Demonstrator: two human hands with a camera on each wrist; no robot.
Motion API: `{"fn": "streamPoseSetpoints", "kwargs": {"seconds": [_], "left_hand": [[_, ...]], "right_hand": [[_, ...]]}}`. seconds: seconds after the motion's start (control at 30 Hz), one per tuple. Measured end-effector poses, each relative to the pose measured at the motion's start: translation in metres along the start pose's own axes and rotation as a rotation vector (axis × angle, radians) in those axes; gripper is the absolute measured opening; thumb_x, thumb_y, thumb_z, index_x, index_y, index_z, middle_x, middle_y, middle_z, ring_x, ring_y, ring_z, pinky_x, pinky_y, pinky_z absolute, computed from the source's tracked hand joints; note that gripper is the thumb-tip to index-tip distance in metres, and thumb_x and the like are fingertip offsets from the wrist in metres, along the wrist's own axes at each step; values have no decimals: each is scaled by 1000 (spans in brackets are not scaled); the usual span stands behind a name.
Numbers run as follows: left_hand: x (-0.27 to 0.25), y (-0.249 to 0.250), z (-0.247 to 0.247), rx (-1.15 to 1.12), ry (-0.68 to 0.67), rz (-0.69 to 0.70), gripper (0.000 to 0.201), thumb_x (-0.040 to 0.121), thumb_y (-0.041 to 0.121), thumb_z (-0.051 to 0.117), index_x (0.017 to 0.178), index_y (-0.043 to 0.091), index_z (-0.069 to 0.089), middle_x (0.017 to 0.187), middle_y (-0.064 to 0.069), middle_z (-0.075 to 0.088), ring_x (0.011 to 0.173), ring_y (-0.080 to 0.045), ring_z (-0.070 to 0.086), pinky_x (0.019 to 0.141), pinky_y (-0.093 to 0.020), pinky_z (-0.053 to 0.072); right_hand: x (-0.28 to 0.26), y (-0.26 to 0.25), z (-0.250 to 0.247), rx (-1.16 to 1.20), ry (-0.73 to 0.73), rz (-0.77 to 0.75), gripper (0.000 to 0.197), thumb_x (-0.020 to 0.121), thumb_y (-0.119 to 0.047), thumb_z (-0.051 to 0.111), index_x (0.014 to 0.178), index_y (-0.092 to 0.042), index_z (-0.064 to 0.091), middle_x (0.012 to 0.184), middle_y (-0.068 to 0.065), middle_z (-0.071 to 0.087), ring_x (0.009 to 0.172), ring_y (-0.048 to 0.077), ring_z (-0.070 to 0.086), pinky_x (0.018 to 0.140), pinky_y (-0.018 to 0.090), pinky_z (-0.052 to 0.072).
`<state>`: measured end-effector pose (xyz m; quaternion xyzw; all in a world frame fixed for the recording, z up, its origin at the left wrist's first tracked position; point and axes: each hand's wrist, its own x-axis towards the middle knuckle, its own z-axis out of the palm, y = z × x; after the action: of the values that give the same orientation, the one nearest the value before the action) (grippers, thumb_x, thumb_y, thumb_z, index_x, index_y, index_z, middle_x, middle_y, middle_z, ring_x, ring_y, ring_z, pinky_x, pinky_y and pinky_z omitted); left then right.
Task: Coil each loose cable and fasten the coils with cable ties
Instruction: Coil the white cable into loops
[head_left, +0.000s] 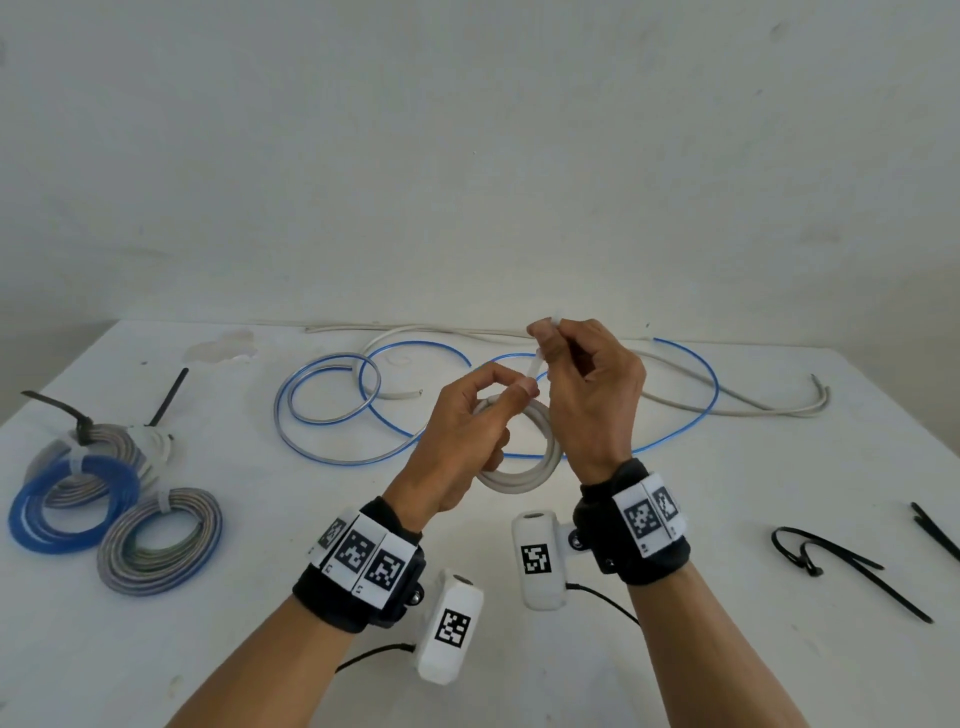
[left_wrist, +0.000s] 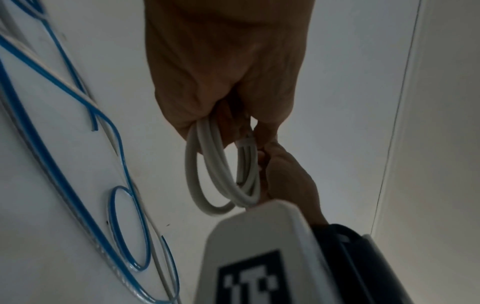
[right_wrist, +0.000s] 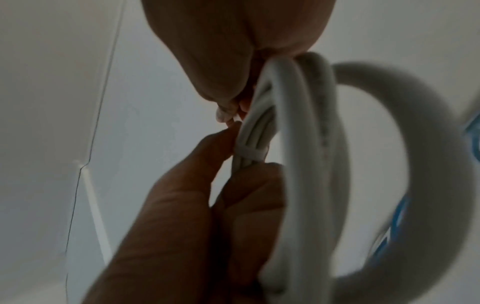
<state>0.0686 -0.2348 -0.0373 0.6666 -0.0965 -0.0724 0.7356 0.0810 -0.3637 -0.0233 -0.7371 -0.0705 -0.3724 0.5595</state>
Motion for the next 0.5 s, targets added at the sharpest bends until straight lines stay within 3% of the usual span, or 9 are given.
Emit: {"fn": "streamPoseSetpoints", "kwargs": {"seconds": [0.03,0.13,0.27,0.4,0.5], "left_hand": [[1,0,-1,-3,4,-3,15,98,27,64,87,16,65,60,1,35,44,-10,28,42,-22,26],[2,-2,-7,2,2,16,14,98,27,64,86,20,63,57,4,35,45,-12,27,44,-23,25],[4,-4,-12,73,46,57,15,97,30,66,84,22,65,58,-6,33,52,-20,25,45,-27,26],[8,-3,-17,30,88,38,23,97,28,66,88,9,59,65,-10,35,49,-15,28,46,-27,23],[6,1,-15,-32,61,41,23,99,26,63,87,8,55,62,-1,38,45,-11,25,44,-24,21]], "right_hand": [[-1,-1,1,40,7,40,17,97,-20,68,89,-8,76,72,5,64,60,15,54,61,28,45],[-4,-6,5,144,2,148,17,98,-17,67,90,-5,77,66,-1,60,56,10,50,59,22,43],[-2,-3,4,197,-96,255,24,101,-25,64,90,-7,76,58,-7,48,58,14,42,59,27,39],[-5,2,3,156,-282,290,20,101,-23,63,94,-12,77,67,-10,62,63,8,50,65,22,43],[-8,5,10,146,-180,265,15,98,-20,66,94,-12,78,81,-8,72,76,9,61,71,24,49]]}}
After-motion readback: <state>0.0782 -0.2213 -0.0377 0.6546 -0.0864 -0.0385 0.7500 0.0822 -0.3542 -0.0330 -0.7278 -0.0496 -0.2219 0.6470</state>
